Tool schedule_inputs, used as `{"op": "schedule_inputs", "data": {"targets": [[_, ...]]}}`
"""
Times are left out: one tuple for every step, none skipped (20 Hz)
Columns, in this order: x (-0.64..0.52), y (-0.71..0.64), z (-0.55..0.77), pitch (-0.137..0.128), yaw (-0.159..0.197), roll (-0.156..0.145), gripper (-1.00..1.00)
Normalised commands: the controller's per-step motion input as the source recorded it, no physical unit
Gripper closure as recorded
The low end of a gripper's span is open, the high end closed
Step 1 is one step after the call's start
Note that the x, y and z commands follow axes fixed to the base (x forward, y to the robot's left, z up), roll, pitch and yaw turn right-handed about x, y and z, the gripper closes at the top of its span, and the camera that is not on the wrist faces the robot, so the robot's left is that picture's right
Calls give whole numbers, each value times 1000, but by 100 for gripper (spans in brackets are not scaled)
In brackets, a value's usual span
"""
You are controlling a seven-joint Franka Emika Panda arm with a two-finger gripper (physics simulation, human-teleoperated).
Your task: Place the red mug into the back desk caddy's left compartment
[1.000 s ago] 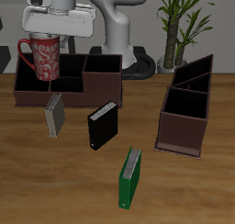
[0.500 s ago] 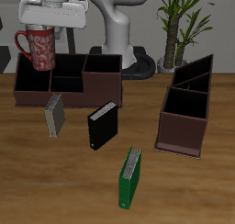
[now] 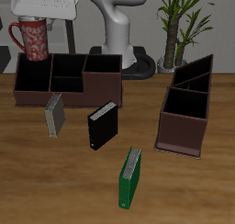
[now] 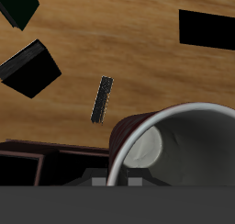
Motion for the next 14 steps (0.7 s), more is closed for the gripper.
{"op": "schedule_inputs", "data": {"targets": [[-309,-353,-13,32,-70,70,100],[-393,-597,5,-59,-16,-116,100],[-322,-329,-38,11,-120,71,100],[-258,-239,-28,17,2,25,100],[-473,-407,-15,-9,-53,-8,100],[-266,-149,6,-41,72,7,100],[-325,-283,-54,8,13,41,100],[-37,118,25,0,0,0,100],[-524,-725,-43,-18,34,4,100],[-349,-379,89,-35,-19,33,100],[-250,-304,70,-50,21,-35,100],[-233,-190,50,-59,15,23,100],[-299,-282,57,-36,-110,59,100],[-223,-115,0,-2,58,54,100]]}}
